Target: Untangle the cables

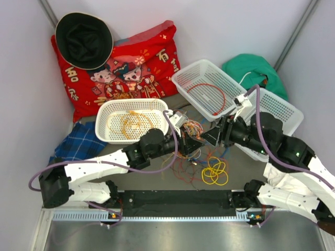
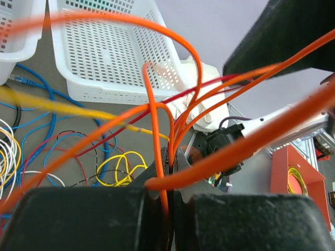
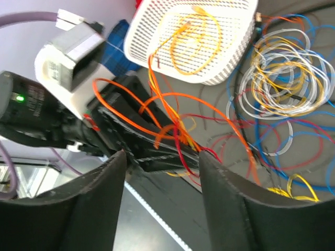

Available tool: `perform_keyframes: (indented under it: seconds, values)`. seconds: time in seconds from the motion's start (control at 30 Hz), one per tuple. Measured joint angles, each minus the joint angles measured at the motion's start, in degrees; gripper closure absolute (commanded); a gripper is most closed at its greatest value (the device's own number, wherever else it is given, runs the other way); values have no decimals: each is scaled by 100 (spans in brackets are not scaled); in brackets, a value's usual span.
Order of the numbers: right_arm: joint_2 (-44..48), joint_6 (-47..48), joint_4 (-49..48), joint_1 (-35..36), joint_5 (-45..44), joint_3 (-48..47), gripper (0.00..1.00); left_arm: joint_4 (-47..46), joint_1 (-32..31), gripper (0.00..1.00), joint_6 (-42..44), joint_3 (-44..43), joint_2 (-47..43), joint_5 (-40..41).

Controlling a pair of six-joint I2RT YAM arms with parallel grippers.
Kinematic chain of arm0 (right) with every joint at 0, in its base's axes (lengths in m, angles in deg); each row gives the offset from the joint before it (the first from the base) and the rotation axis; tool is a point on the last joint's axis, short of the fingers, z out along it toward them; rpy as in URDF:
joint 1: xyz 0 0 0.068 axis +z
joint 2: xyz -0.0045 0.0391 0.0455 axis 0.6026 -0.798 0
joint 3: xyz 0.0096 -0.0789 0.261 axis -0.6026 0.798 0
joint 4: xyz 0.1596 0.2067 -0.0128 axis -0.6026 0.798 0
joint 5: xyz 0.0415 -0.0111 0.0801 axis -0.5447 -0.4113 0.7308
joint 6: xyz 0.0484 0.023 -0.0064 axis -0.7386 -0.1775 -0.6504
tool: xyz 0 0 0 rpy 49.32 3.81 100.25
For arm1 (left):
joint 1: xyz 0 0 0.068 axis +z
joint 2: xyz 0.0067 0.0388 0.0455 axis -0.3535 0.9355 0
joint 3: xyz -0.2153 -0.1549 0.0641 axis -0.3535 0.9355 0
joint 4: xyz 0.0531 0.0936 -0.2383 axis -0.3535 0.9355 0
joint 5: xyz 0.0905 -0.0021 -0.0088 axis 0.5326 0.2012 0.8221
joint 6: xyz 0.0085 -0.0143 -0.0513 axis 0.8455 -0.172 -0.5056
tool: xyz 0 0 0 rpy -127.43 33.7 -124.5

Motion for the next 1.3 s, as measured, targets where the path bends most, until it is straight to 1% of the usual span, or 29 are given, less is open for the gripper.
perform_keyframes:
  seconds: [0.17,0.4,0.63,0.9,0.97,1.0,1.07,1.1,1.17,1.2,1.3]
  values:
    - [149,184,435,0,-374,-133,38,319,0,100,-59,-4,-278,20]
    - [476,470,595,0,-638,-188,42,570,0,100,-151,-4,-820,199]
    - [490,667,140,0,-520,160,44,699,0,100,-205,-61,-785,199]
    - [-39,964,-581,0,-275,199,48,739,0,100,-289,-166,-605,98]
    - [-177,1014,-796,0,-216,271,53,741,0,100,-293,-173,-590,94]
    - [-247,1043,-850,0,-203,317,62,741,0,100,-295,-175,-590,94]
    - [-389,1095,-901,0,-184,363,71,741,0,100,-297,-175,-590,92]
    - [-459,1108,-946,0,-179,382,84,743,0,100,-297,-175,-590,92]
    - [-546,1141,-966,0,-181,385,97,752,0,100,-297,-175,-590,96]
    - [-557,1158,-977,0,-186,387,100,763,0,100,-297,-175,-590,98]
    - [-505,1167,-992,2,-247,387,100,822,0,100,-306,-179,-595,168]
